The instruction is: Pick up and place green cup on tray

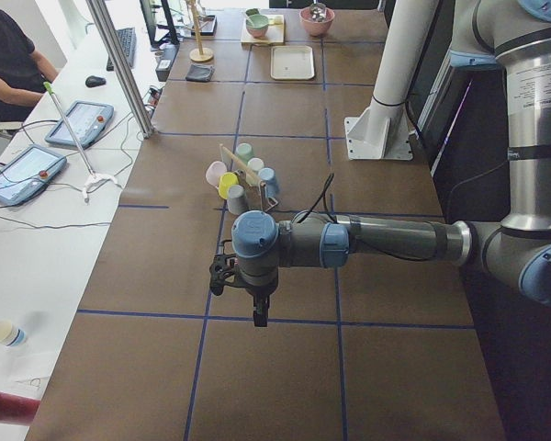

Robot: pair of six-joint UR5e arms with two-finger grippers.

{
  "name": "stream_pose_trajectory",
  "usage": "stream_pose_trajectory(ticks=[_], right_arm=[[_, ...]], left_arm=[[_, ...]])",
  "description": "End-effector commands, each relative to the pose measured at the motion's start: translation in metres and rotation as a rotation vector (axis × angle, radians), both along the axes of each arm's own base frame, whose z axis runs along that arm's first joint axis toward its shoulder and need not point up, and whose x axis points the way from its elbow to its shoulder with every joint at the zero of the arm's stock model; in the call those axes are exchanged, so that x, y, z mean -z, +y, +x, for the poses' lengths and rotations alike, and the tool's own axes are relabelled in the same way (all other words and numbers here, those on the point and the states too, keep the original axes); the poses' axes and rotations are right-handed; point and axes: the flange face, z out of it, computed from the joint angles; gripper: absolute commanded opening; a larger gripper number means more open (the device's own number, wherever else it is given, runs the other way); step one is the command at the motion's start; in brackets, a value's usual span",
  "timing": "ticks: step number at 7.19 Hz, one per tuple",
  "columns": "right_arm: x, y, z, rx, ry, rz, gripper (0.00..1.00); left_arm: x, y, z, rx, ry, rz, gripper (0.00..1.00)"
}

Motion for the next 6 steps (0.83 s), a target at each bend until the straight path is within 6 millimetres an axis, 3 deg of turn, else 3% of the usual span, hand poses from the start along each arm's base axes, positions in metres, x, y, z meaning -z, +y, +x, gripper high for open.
stream_pose_trajectory(ticks=[1, 3, 4, 6], right_arm=[[-0.006, -0.003, -0.035, 0.001, -0.021, -0.065, 1.00], [0.012, -0.012, -0.087, -0.154, 0.002, -0.105, 0.99], [0.007, -0.009, -0.113, -0.176, -0.012, -0.136, 0.99], [-0.038, -0.003, -0.124, -0.162, -0.051, -0.059, 0.98]], left_arm=[[-0.001, 0.002, 0.000, -0.001, 0.001, -0.002, 1.00], [-0.001, 0.002, 0.000, -0.001, 0.001, -0.001, 1.00], [-0.001, 0.002, 0.000, -0.001, 0.001, -0.001, 1.00], [-0.001, 0.002, 0.000, -0.001, 0.001, -0.001, 1.00]])
